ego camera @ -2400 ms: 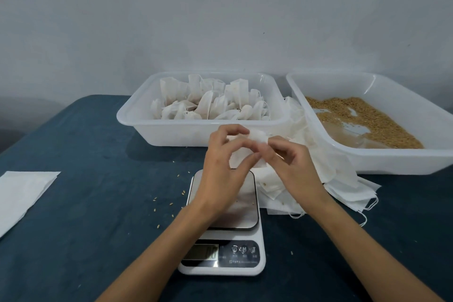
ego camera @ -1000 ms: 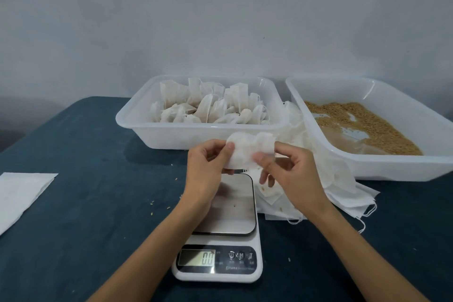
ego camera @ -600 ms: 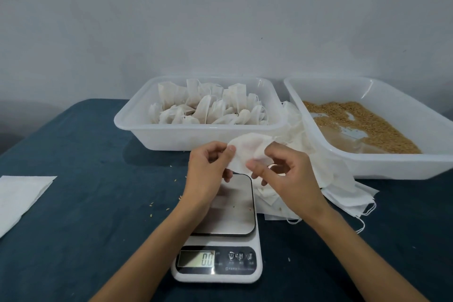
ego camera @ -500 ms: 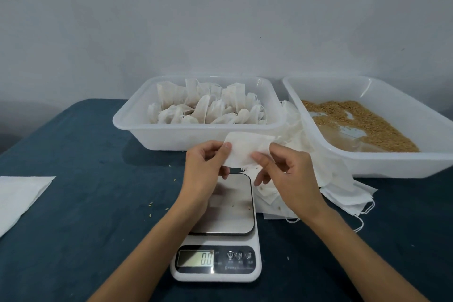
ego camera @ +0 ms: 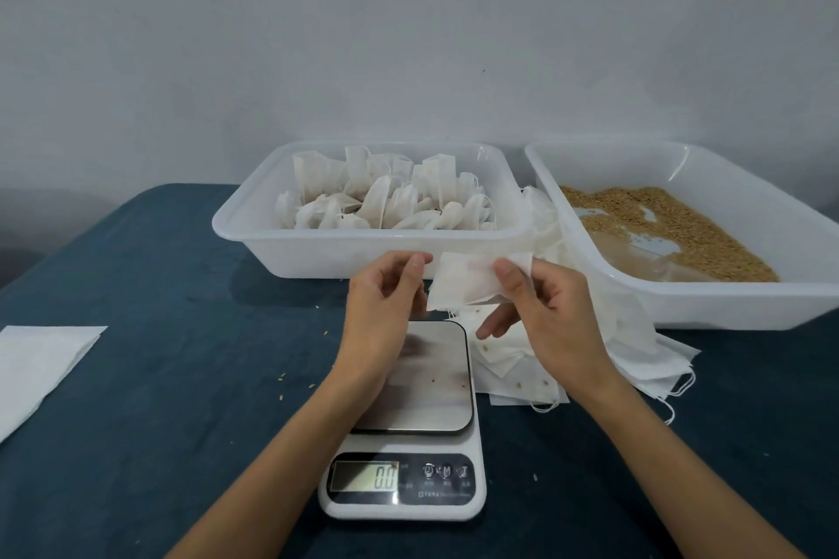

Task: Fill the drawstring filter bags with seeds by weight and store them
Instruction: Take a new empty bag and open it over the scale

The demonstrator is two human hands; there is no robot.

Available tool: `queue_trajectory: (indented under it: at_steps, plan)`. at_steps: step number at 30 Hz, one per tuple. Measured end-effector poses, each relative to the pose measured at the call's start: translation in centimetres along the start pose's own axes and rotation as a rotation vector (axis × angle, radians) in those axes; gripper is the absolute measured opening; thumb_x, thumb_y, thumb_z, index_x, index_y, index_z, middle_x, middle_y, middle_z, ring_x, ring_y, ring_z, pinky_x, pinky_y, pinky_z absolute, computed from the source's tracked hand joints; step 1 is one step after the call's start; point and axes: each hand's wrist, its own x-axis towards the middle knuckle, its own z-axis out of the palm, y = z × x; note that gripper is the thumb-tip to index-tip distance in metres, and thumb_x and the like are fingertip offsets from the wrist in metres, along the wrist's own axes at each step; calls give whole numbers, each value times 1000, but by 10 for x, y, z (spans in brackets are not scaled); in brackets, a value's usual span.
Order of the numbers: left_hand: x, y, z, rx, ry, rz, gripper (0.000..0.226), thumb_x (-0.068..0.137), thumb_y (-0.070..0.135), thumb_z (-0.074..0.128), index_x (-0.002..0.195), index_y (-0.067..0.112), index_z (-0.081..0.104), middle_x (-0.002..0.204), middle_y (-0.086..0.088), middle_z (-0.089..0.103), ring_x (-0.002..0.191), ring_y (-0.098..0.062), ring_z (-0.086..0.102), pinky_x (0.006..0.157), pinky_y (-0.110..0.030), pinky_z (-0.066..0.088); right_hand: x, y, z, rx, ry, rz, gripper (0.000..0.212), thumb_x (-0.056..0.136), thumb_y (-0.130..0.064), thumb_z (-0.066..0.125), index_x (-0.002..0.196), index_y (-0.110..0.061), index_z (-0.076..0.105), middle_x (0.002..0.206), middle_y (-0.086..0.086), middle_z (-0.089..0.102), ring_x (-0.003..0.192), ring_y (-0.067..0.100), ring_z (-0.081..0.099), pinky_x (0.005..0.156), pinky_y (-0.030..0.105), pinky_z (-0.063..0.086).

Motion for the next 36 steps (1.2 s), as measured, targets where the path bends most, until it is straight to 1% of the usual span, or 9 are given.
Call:
queue_trajectory:
  at_steps: [6,11,15,21,24,26,29,33,36]
  plan:
    - [-19,7,7,376,-325,391,77,79,35,78,149,25,49,144,9,51,139,-5,43,117,-23,33,1,-19,-5,-70,-169,59,68,94,-64,47,93,2,64,62,26,57,45,31,64,45,37,48]
    - [-17,5,7,465,-336,370,67,82,0,71,143,20,53,128,1,64,118,-17,57,106,-37,44,5,-64,-11,-177,-441,164,65,86,-78,25,84,-36,75,73,0,71,50,31,68,43,26,45]
    - [-18,9,6,380,-350,351,46,82,-3,69,124,17,64,110,6,70,97,-9,61,85,-24,48,20,-91,-23,-326,-451,211,99,68,-96,29,102,-16,75,93,8,77,52,33,70,43,27,47]
    - [-23,8,12,165,-313,218,33,85,30,76,114,19,64,102,4,73,97,-17,68,89,-40,55,23,-94,-12,-354,-458,94,68,90,-72,40,95,-15,76,92,4,77,48,28,69,42,27,47]
    - [-18,9,8,58,-259,154,24,87,29,77,107,23,67,100,2,74,96,-24,69,91,-52,56,58,-76,-64,-408,-114,25,34,98,-51,56,88,-24,75,85,6,78,55,27,69,49,27,50]
    - [-17,10,7,-10,-255,121,21,87,25,79,104,25,67,96,1,73,91,-26,68,86,-49,57,87,-54,-119,-691,40,136,13,96,-32,68,103,-22,72,100,7,76,77,27,71,63,25,51]
    - [-16,10,8,-66,-254,105,27,83,28,80,103,20,64,89,-2,67,81,-20,61,76,-41,54,110,-14,-185,-1358,-325,615,54,90,-35,74,136,-11,58,135,5,61,119,25,59,95,32,47]
    - [-13,8,7,-70,-245,97,19,81,29,80,94,26,65,84,4,68,78,-13,61,72,-31,52,110,15,-212,-1510,-532,772,9,93,-23,66,96,-16,72,102,1,70,89,18,63,76,30,51]
    - [-12,6,7,-67,-241,95,18,82,28,80,92,28,65,82,7,68,78,-11,63,72,-27,52,109,24,-224,-1469,-488,658,18,92,-24,69,75,-25,63,86,-11,64,78,7,56,61,22,40]
